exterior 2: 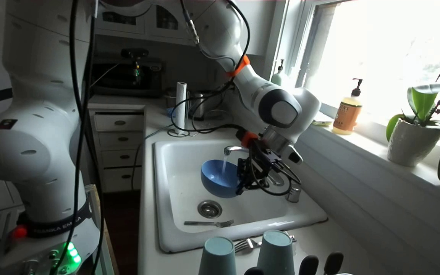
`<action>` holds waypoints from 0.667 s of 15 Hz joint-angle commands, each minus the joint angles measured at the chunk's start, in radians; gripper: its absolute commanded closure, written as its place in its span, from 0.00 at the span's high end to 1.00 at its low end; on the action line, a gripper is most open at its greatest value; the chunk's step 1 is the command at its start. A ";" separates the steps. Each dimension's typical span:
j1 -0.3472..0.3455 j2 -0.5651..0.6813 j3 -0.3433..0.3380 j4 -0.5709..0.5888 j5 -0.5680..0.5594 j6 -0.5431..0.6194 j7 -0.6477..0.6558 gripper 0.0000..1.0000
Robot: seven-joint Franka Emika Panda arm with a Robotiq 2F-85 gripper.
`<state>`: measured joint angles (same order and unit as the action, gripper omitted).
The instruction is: Put the blue bowl under the running water and pour out its contents into the sink twice and then put the bowl back on the sink
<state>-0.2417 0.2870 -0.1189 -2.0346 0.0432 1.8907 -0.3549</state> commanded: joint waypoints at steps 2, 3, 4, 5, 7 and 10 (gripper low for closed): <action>0.013 -0.110 0.004 -0.125 0.002 0.105 -0.057 0.01; 0.014 -0.118 0.003 -0.135 0.003 0.116 -0.067 0.01; 0.016 -0.127 0.002 -0.145 0.003 0.126 -0.075 0.01; 0.016 -0.134 0.001 -0.154 0.004 0.133 -0.084 0.01; 0.018 -0.147 0.000 -0.166 0.005 0.144 -0.094 0.01; 0.019 -0.156 -0.001 -0.174 0.006 0.147 -0.103 0.01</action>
<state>-0.2293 0.1799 -0.1165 -2.1635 0.0433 2.0141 -0.4335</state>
